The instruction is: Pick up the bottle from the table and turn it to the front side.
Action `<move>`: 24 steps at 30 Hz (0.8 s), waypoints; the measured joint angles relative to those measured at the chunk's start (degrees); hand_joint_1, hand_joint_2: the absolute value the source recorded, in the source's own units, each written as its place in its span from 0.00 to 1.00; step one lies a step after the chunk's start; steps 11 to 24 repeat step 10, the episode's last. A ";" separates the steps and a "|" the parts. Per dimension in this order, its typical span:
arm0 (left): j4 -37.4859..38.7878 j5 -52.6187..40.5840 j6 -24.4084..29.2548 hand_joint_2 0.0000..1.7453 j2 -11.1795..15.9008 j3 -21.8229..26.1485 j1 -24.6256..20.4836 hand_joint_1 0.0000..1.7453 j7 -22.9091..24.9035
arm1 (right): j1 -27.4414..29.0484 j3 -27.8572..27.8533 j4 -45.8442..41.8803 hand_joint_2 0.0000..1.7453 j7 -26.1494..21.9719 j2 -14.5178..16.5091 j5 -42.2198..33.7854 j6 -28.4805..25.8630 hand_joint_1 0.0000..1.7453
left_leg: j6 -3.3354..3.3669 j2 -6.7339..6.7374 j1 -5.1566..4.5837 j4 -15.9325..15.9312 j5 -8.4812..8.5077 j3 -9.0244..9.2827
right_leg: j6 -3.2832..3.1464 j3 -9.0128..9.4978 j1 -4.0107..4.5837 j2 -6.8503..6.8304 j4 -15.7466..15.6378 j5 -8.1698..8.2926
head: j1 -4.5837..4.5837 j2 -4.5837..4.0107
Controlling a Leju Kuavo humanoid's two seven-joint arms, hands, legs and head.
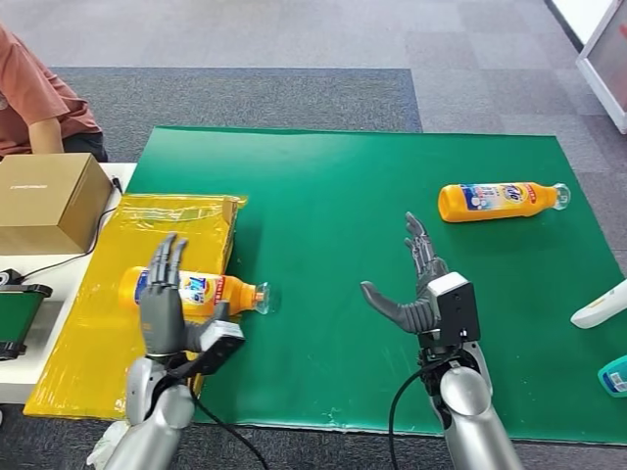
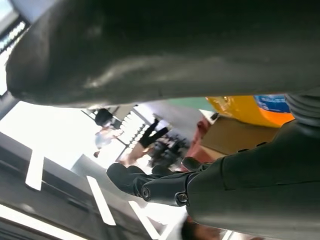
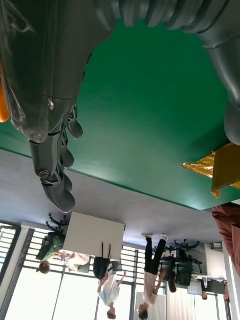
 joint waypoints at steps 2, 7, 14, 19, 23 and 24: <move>-4.37 9.87 -0.11 0.00 0.23 0.00 1.52 0.00 -1.26 | 0.67 -0.02 -0.27 1.00 -0.04 -0.43 -0.02 -0.15 0.00 | 0.00 0.00 0.01 0.00 0.00 -0.01 | 0.00 -0.01 0.01 -0.01 0.00 0.00 | -0.01 0.00; -13.91 32.98 -9.53 0.00 3.17 -1.66 4.11 0.00 -2.02 | 1.65 -0.02 -0.61 1.00 -0.04 -1.45 -0.74 1.11 0.00 | -0.01 0.00 0.02 0.00 0.02 -0.01 | -0.01 -0.02 0.02 -0.01 0.01 0.00 | 0.00 0.01; -16.84 44.36 -21.66 0.00 5.42 -2.65 4.87 0.00 -0.70 | 1.83 0.06 -0.67 1.00 -0.35 -2.12 -3.13 5.03 0.00 | 0.00 0.00 0.02 0.00 0.02 -0.02 | 0.00 -0.01 0.02 -0.01 0.01 0.00 | 0.01 0.01; -16.84 44.36 -21.66 0.00 5.42 -2.65 4.87 0.00 -0.70 | 1.83 0.06 -0.67 1.00 -0.35 -2.12 -3.13 5.03 0.00 | 0.00 0.00 0.02 0.00 0.02 -0.02 | 0.00 -0.01 0.02 -0.01 0.01 0.00 | 0.01 0.01; -16.84 44.36 -21.66 0.00 5.42 -2.65 4.87 0.00 -0.70 | 1.83 0.06 -0.67 1.00 -0.35 -2.12 -3.13 5.03 0.00 | 0.00 0.00 0.02 0.00 0.02 -0.02 | 0.00 -0.01 0.02 -0.01 0.01 0.00 | 0.01 0.01; -16.84 44.36 -21.66 0.00 5.42 -2.65 4.87 0.00 -0.70 | 1.83 0.06 -0.67 1.00 -0.35 -2.12 -3.13 5.03 0.00 | 0.00 0.00 0.02 0.00 0.02 -0.02 | 0.00 -0.01 0.02 -0.01 0.01 0.00 | 0.01 0.01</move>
